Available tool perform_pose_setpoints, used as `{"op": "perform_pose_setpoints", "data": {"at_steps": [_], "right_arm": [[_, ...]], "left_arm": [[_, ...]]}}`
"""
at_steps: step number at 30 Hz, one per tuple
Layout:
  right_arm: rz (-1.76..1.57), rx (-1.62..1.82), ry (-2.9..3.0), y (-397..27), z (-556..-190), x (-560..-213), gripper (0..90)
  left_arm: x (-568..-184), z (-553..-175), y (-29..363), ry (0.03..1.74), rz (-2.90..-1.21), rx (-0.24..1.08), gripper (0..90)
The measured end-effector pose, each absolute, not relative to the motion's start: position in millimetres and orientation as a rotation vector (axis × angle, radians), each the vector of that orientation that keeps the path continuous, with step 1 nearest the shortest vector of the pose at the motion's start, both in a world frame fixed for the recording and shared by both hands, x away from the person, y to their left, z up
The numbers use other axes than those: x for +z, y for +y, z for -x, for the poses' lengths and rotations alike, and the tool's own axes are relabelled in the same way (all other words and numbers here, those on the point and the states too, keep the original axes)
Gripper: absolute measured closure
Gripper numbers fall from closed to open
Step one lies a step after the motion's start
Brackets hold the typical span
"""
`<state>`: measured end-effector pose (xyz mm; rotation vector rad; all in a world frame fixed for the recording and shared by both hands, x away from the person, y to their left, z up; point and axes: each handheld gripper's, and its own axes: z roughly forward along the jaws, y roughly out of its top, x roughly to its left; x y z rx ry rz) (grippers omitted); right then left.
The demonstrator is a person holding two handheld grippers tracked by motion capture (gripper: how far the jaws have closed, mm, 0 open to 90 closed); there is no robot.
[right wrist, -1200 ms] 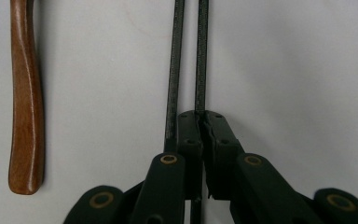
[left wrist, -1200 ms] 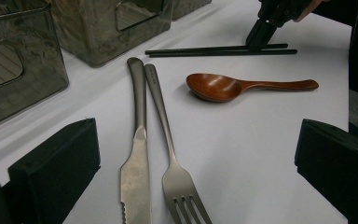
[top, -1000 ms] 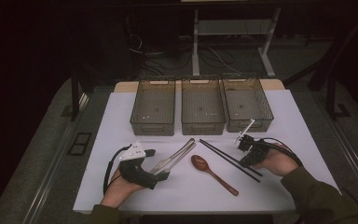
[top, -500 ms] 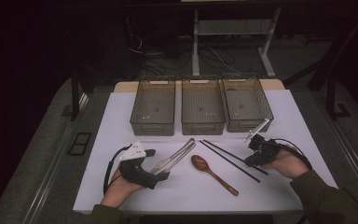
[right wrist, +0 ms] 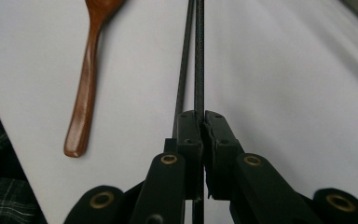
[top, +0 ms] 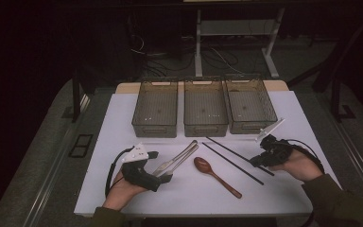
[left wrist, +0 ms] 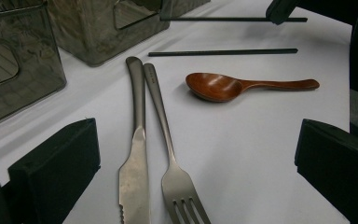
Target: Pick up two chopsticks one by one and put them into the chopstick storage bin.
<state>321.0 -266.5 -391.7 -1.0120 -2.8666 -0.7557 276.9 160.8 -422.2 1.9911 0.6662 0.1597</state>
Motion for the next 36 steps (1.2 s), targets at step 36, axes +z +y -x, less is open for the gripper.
{"op": "perform_pose_setpoints", "data": {"at_steps": [36], "right_arm": [[1.016, -0.932, -2.887, -199, -385, -317, 85.0]], "left_arm": [[-422, -277, 159, 0.655, -1.985, 0.166, 0.0]]}}
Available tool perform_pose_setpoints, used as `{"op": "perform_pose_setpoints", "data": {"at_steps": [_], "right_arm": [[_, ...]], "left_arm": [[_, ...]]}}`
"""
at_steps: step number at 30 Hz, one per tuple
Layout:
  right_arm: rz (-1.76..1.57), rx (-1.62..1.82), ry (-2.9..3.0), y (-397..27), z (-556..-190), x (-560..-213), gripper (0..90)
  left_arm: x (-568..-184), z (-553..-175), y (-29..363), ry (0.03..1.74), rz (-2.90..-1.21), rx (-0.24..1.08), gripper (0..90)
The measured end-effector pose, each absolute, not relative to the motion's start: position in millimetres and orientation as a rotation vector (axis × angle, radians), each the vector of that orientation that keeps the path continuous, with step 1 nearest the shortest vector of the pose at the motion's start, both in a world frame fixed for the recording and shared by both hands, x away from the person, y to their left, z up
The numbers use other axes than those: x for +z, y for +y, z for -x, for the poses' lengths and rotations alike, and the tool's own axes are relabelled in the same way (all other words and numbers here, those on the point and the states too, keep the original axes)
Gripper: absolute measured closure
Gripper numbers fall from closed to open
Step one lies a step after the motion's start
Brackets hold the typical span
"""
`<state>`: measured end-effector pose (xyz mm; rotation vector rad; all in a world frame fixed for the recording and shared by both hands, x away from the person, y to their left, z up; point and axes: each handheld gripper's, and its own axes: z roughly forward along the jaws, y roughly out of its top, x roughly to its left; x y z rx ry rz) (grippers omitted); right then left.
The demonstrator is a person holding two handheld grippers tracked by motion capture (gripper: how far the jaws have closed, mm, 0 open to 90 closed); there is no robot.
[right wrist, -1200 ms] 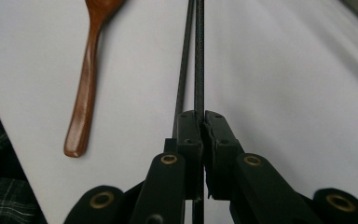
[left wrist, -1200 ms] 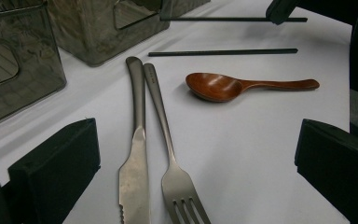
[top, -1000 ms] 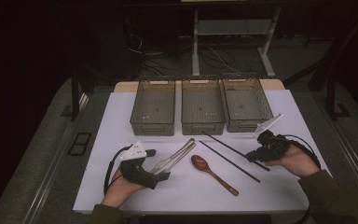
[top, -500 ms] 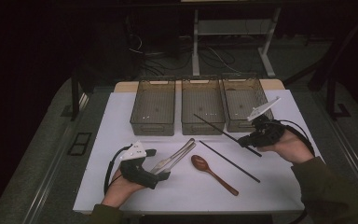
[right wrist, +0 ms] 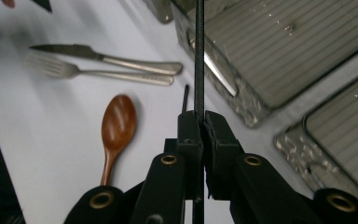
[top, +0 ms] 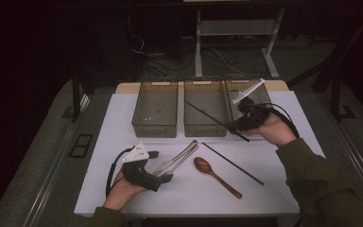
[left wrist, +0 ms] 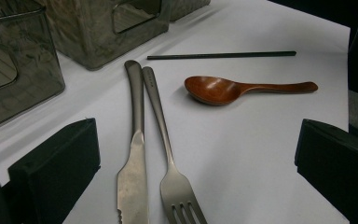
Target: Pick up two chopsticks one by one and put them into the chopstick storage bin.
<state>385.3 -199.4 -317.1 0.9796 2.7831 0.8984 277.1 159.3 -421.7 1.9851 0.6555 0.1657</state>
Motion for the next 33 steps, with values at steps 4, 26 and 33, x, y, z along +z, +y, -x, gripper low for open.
{"op": "perform_pose_setpoints", "data": {"at_steps": [4, 26, 33], "right_arm": [[-0.972, 0.873, 2.78, -180, -398, -310, 85.0], [-1.032, 0.803, 2.748, -90, -463, -301, 84.9], [-1.069, 0.778, 2.754, -60, -483, -307, 84.9]], "left_arm": [[-422, -277, 159, 0.653, -1.989, 0.166, 0.0], [-420, -277, 160, 0.638, -1.977, 0.175, 0.0], [-420, -278, 160, 0.636, -1.972, 0.173, 0.0]]}}
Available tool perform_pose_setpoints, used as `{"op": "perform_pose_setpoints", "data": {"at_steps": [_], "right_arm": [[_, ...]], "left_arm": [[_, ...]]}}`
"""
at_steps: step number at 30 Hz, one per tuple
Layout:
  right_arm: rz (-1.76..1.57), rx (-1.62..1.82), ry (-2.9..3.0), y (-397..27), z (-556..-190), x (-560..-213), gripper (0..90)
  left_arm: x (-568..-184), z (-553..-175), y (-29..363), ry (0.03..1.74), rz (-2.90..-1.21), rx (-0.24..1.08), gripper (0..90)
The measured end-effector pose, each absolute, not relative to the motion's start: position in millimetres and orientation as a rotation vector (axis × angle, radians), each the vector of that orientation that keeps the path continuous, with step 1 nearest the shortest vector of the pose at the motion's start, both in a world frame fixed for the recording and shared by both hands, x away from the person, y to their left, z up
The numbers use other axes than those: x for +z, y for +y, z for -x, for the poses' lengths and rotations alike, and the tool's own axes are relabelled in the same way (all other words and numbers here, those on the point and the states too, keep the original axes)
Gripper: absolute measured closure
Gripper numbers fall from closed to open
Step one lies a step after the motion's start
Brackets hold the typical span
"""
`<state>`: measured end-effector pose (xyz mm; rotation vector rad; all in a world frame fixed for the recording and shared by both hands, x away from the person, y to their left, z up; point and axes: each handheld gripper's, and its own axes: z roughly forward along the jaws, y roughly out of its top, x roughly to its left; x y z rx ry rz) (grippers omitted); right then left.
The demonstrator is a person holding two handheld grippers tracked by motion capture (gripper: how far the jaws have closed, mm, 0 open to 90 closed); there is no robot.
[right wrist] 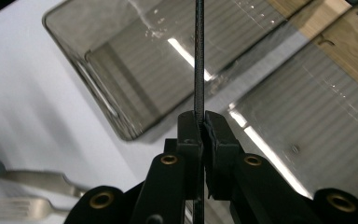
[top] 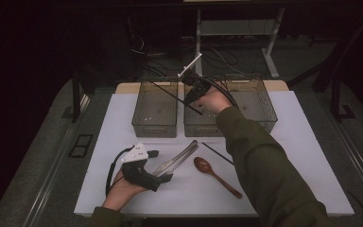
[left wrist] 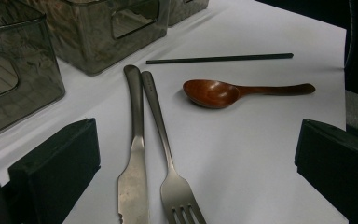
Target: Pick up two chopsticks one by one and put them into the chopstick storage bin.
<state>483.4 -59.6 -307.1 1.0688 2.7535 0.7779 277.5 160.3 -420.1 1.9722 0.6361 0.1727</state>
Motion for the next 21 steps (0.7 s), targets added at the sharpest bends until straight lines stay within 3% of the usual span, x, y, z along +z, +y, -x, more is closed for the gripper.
{"op": "perform_pose_setpoints", "data": {"at_steps": [21], "right_arm": [[-1.293, 0.661, 2.731, -4, -512, -340, 84.8]], "left_arm": [[-422, -277, 157, 0.622, -1.982, 0.157, 0.0]]}}
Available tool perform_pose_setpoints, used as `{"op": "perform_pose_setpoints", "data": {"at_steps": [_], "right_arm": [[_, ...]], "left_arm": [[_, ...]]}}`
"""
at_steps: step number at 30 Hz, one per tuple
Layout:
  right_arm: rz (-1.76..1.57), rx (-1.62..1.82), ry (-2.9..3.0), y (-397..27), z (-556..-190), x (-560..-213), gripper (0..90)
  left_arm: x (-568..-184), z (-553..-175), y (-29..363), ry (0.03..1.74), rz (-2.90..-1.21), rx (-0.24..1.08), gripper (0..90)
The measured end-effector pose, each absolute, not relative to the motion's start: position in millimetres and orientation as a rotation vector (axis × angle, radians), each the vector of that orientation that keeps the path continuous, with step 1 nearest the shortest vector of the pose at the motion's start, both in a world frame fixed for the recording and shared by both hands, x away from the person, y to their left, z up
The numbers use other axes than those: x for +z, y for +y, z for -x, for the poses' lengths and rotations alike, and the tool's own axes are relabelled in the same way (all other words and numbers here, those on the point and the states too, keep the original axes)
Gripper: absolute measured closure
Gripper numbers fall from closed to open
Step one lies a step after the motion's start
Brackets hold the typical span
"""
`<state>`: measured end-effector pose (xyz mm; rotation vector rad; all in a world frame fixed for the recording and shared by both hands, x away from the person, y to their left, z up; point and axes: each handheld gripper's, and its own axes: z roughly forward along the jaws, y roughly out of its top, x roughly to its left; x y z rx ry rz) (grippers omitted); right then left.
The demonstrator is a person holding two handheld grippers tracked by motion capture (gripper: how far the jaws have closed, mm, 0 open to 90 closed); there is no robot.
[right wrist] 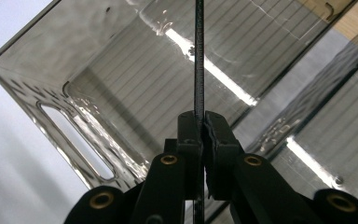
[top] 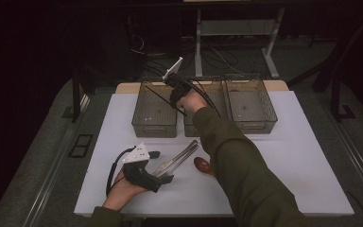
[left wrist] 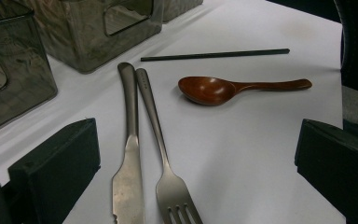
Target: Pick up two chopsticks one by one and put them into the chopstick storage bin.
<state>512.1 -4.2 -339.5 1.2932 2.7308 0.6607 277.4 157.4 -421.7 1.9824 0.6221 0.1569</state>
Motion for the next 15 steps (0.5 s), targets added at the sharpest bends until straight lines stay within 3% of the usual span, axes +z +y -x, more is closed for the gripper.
{"op": "perform_pose_setpoints", "data": {"at_steps": [12, 15], "right_arm": [[-1.286, 0.669, 2.741, 12, -512, -346, 84.4], [-1.301, 0.699, 2.713, 11, -513, -347, 77.4]], "left_arm": [[-421, -277, 156, 0.615, -1.978, 0.153, 0.0], [-421, -277, 157, 0.612, -1.979, 0.154, 0.0]]}}
